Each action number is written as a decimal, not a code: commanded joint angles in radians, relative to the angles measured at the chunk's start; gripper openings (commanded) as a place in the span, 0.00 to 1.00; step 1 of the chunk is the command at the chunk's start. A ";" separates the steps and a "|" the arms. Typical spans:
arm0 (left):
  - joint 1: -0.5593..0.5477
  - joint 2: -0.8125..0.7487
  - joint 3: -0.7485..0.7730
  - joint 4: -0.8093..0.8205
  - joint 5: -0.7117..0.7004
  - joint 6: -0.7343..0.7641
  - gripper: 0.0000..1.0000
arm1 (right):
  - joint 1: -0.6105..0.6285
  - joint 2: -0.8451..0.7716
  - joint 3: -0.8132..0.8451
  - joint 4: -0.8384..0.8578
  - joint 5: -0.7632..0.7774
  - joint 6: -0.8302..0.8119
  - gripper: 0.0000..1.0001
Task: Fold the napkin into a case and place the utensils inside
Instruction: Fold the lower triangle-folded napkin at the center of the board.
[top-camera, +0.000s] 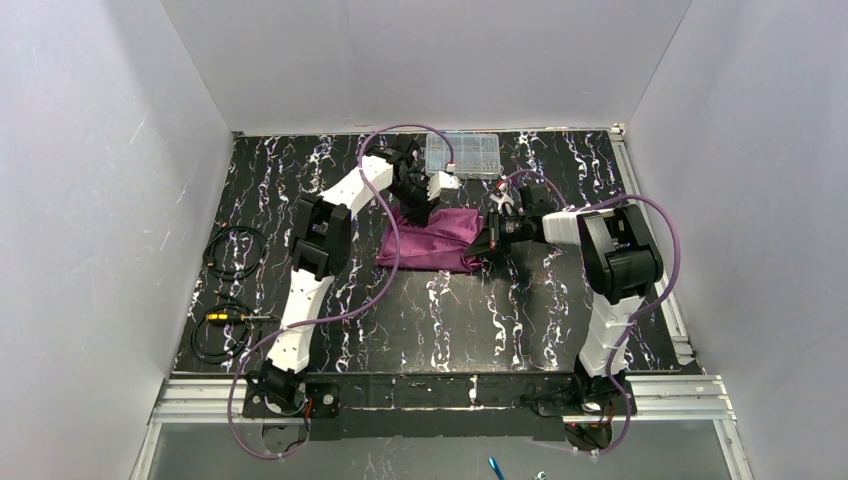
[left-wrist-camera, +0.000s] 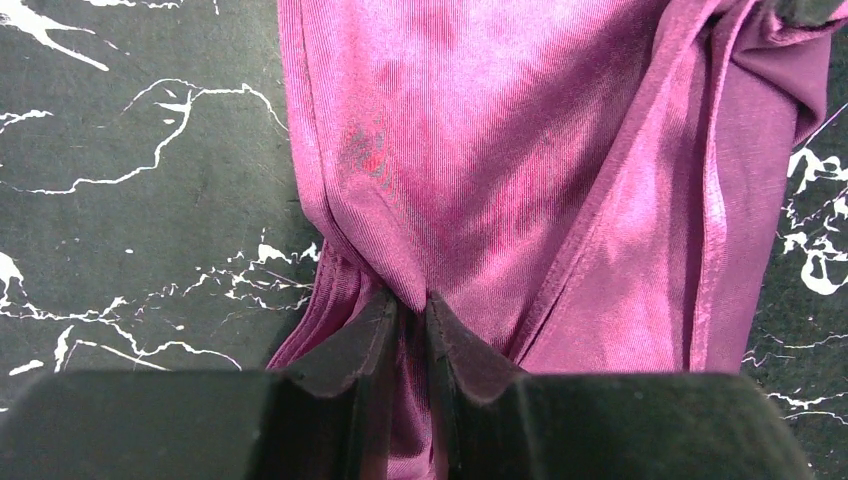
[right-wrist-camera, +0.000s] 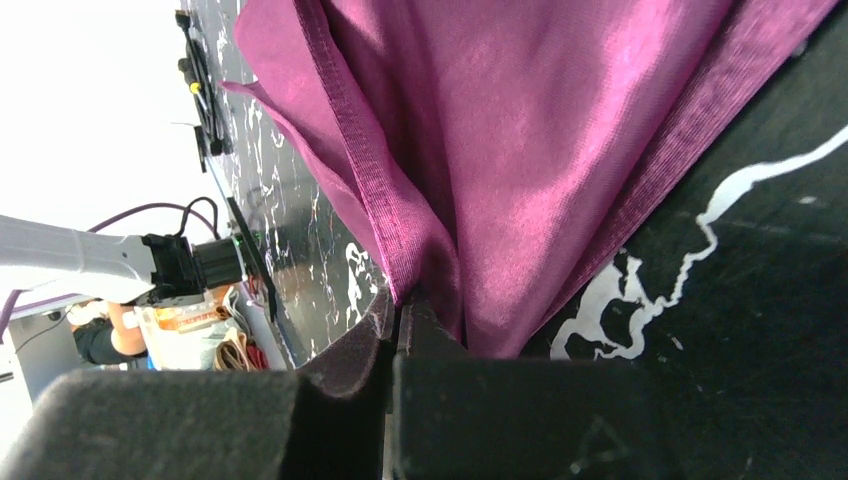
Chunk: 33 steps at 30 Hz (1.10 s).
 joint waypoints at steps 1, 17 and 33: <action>-0.002 -0.041 -0.038 -0.093 -0.031 0.034 0.14 | -0.016 0.023 0.091 -0.041 0.019 -0.027 0.01; 0.064 -0.195 0.037 -0.061 -0.035 -0.159 0.98 | -0.015 0.089 0.115 -0.174 0.118 -0.108 0.01; 0.037 -0.336 -0.260 -0.248 0.051 -0.018 0.75 | -0.013 0.030 0.144 -0.203 0.156 -0.093 0.20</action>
